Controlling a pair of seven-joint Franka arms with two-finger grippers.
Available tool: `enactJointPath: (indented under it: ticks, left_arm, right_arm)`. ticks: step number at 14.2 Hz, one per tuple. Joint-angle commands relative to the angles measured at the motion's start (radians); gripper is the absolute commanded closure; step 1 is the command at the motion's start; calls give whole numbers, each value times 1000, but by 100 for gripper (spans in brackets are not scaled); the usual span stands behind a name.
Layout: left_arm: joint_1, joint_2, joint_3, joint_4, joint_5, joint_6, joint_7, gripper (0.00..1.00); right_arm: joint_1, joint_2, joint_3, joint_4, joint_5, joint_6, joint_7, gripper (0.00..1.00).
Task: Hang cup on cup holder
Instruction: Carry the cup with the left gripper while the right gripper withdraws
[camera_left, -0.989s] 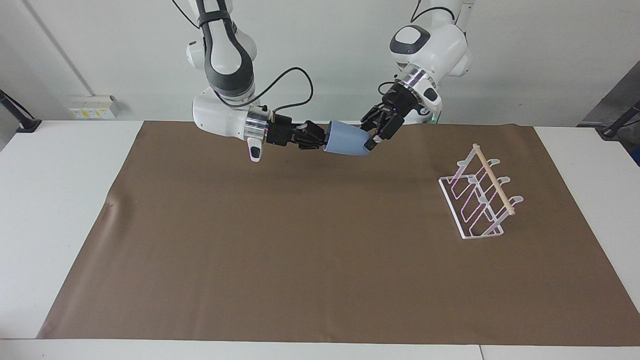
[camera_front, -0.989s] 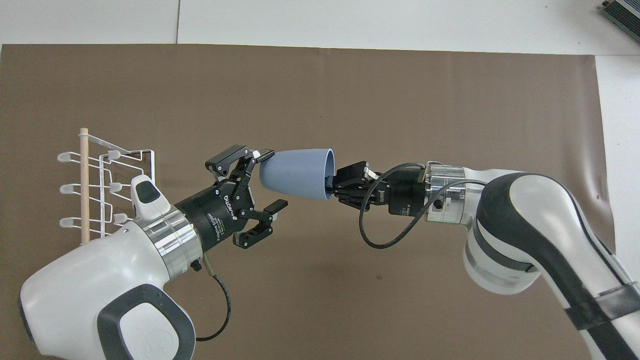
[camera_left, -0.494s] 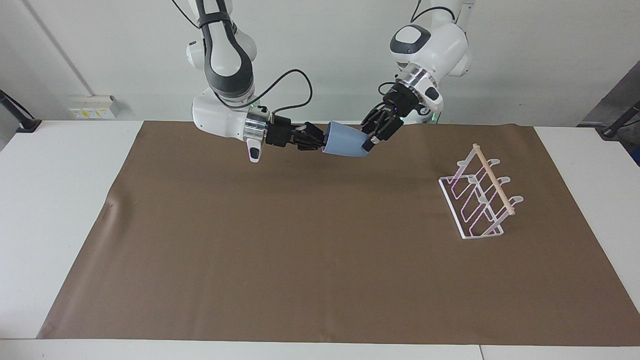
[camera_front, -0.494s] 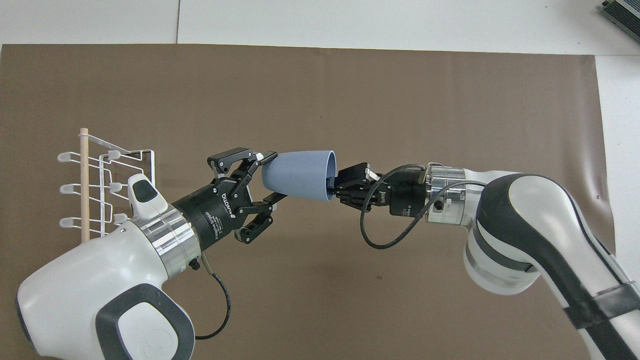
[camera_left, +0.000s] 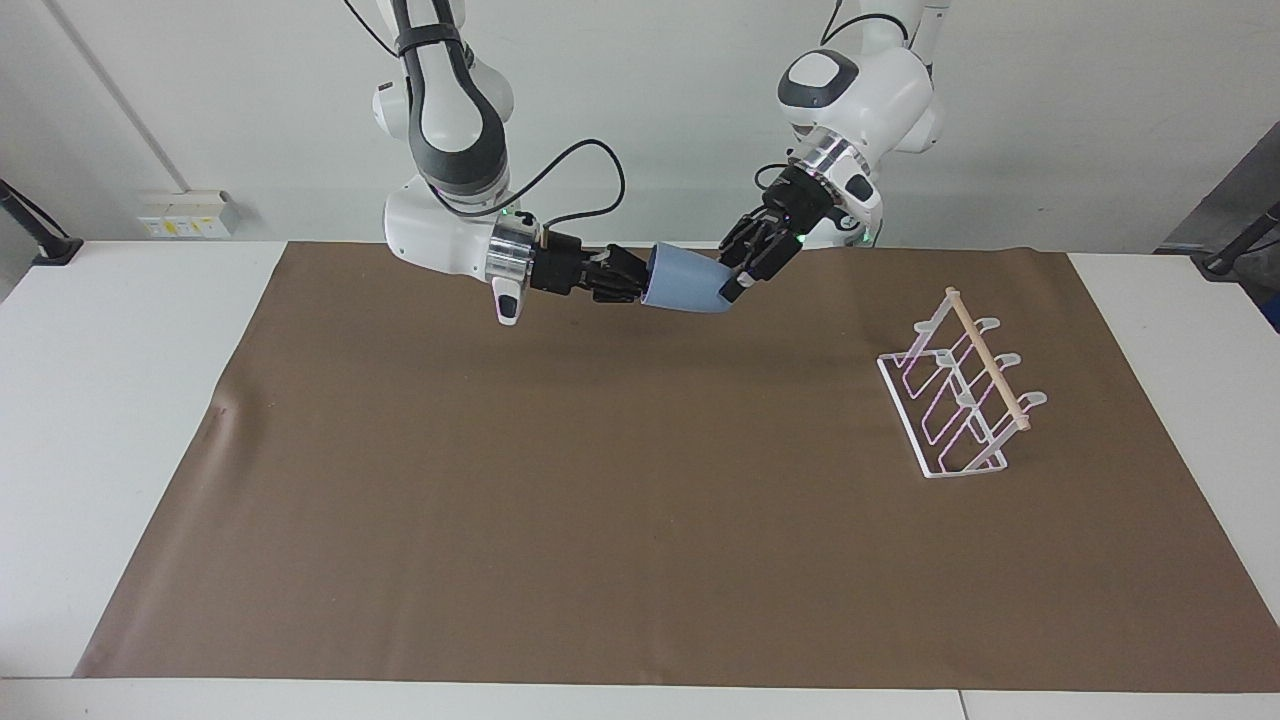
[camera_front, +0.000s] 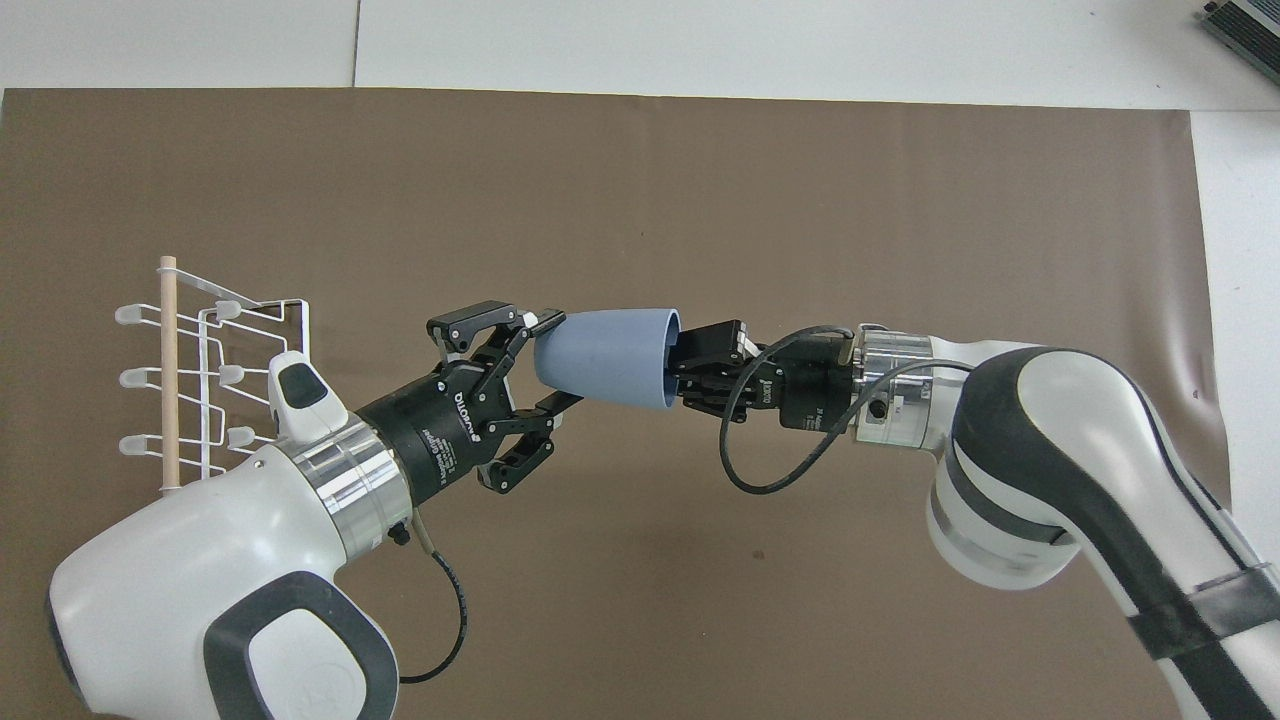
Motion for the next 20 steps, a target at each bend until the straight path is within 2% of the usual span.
enactJointPath:
  ticks: [1, 3, 5, 7, 9, 10, 12, 16, 18, 20]
  left_arm:
    - [-2, 6, 8, 4, 23, -4, 11, 100]
    - [4, 15, 11, 5, 110, -6, 12, 100]
    - [63, 18, 9, 22, 230, -68, 14, 100]
    - [163, 33, 9, 83, 412, -217, 17, 100]
    - [252, 81, 9, 207, 665, -414, 21, 100]
    - [281, 105, 9, 272, 775, -485, 26, 100]
    - [314, 130, 11, 326, 897, -541, 58, 100]
    - [360, 133, 16, 352, 1099, -644, 188, 100]
    - [386, 132, 17, 372, 1219, -659, 186, 100]
    - [428, 133, 17, 395, 1333, -656, 186, 100]
  right_arm:
    - [4, -4, 3, 7, -12, 22, -10, 0]
    - [0, 1, 1, 8, -55, 21, -3, 0]
    - [-14, 7, -2, 14, -168, 21, -3, 0]
    - [-38, 10, -3, 34, -289, 21, 4, 0]
    - [-60, 10, -3, 57, -430, 21, 41, 0]
    - [-68, 9, -6, 76, -535, 21, 79, 0]
    - [-86, 7, -8, 112, -743, 21, 168, 0]
    - [-108, -2, -11, 168, -1143, 19, 329, 0]
    - [-118, -4, -12, 183, -1365, 13, 375, 0]
    - [-134, -8, -14, 194, -1519, 4, 415, 0]
